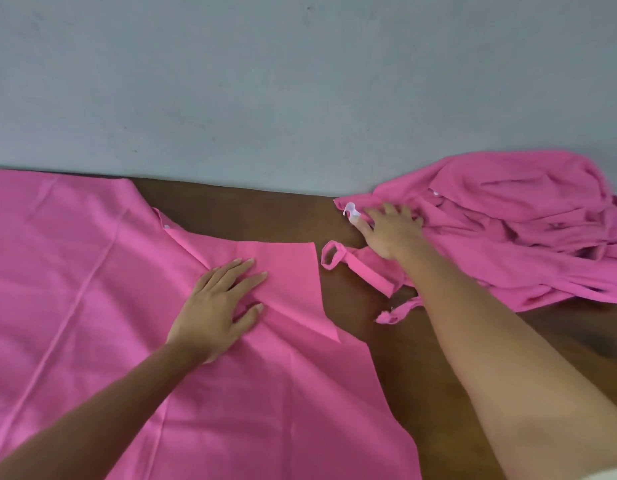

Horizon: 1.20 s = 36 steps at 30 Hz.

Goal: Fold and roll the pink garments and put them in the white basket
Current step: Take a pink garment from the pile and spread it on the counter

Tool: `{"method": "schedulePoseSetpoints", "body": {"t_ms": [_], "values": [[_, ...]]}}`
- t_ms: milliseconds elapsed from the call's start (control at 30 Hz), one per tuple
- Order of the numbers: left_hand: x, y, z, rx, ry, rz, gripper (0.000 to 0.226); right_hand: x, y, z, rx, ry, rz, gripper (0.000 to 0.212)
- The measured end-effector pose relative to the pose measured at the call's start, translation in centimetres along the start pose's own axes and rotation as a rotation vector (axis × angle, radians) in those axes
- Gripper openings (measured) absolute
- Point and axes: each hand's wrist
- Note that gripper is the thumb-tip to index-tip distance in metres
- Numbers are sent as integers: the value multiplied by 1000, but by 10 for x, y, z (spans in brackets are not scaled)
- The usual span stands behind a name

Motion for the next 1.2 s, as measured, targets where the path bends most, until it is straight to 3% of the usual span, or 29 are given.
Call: {"method": "schedulePoseSetpoints", "body": {"t_ms": [433, 833, 967, 1200], "values": [[1, 2, -2, -27, 14, -35, 65, 125, 30, 23, -35, 27, 57, 63], [0, 1, -4, -58, 51, -58, 73, 281, 50, 82, -197, 140, 116, 91], [0, 0, -4, -53, 55, -59, 73, 321, 47, 101, -152, 199, 100, 74], [0, -1, -4, -59, 56, -62, 73, 345, 36, 114, -151, 257, 124, 64]]}}
Point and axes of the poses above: each hand's wrist, its own x-axis away from the middle knuckle, its own y-axis out of the palm, z = x × y, and after that the axes turned 10 degrees about -x, right-handed
